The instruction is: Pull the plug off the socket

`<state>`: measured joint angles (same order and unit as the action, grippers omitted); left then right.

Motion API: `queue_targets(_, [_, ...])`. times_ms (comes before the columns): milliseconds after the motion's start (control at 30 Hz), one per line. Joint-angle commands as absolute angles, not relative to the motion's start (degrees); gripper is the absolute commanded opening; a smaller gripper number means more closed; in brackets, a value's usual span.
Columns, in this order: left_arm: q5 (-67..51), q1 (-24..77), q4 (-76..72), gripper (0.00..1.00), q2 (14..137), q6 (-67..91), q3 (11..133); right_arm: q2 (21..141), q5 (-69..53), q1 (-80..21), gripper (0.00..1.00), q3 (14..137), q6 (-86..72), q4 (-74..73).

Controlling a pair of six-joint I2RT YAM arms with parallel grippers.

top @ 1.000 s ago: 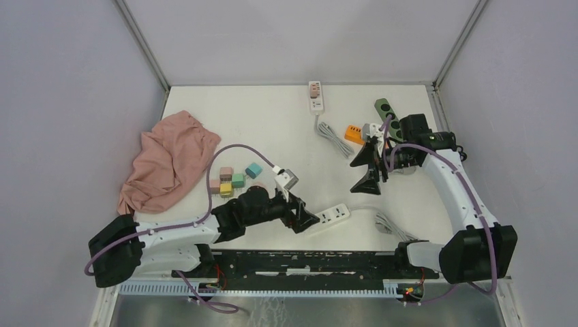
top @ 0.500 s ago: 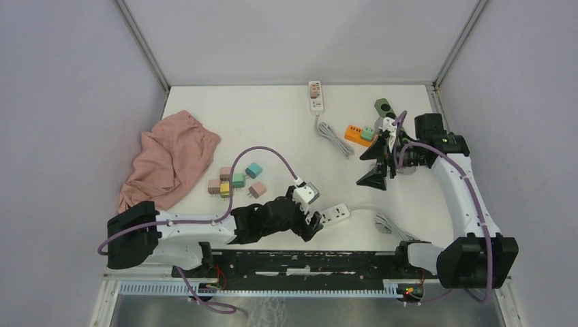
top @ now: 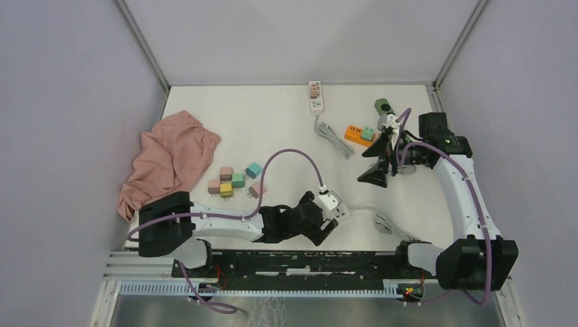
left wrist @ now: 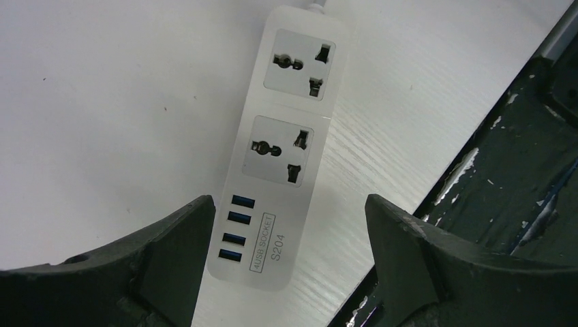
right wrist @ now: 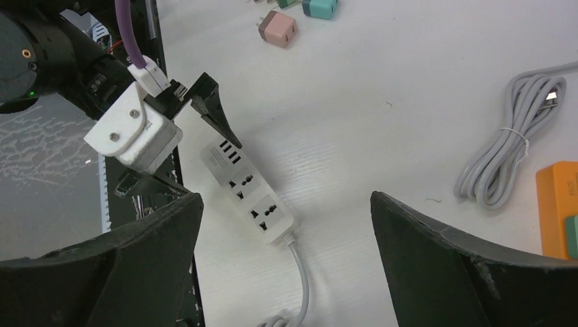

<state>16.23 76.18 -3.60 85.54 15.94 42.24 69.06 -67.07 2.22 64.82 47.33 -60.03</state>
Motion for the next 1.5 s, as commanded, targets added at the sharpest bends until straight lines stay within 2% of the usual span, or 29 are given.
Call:
queue_targets(0, [20.7,77.5,0.7,0.87,88.9,13.0,47.2,67.9,-70.1,2.9,1.00,64.8,46.4,-58.2])
queue_targets(333, [22.0,78.0,4.6,0.87,93.7,11.7,52.0,67.9,-70.6,3.3,1.00,64.3,46.1,-57.7])
queue_targets(1000, [21.3,77.2,4.7,0.87,95.6,10.5,53.2,67.7,-71.8,4.0,1.00,63.8,46.2,-57.6])
queue_targets(1167, [18.6,75.1,3.9,0.74,95.6,10.4,52.9,67.5,-72.0,4.1,1.00,63.7,46.1,-57.6])
queue_targets(1333, [18.0,74.4,4.2,0.46,95.8,10.4,52.7,67.3,-72.2,4.2,1.00,63.6,46.1,-57.6])
queue_targets(1467, [18.3,74.2,4.6,0.38,95.4,10.1,52.3,67.2,-72.3,4.3,1.00,63.7,46.2,-57.7])
